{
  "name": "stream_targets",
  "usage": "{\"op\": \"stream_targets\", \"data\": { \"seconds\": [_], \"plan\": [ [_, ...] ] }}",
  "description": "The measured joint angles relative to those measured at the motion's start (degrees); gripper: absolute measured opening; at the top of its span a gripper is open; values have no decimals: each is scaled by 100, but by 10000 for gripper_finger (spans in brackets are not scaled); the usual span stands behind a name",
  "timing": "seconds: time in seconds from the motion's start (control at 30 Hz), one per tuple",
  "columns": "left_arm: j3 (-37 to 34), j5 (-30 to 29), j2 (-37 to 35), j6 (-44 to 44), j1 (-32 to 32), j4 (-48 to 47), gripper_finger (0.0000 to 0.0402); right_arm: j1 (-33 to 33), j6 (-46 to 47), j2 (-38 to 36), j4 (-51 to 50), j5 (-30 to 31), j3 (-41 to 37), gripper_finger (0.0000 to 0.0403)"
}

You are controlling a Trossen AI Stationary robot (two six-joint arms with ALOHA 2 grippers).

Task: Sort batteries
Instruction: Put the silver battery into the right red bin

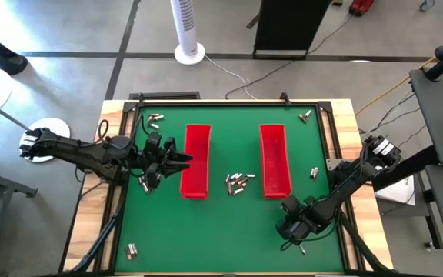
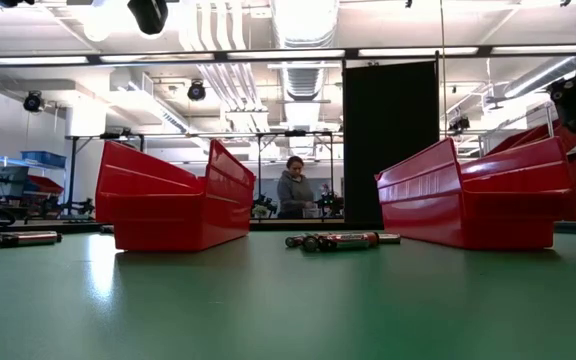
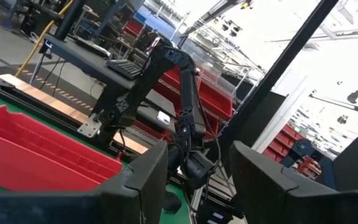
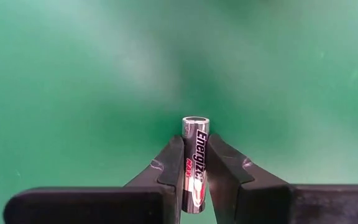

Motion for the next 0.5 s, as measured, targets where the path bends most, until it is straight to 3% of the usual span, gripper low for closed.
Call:
{"op": "stream_targets", "data": {
  "seconds": [0.23,0.5],
  "plan": [
    [0,4,-124,199,0,-23,155,0,-480,-110,243,-33,86,43],
    [0,7,-149,354,0,-41,155,-13,-1459,-7,1654,442,119,37]
  ]
}}
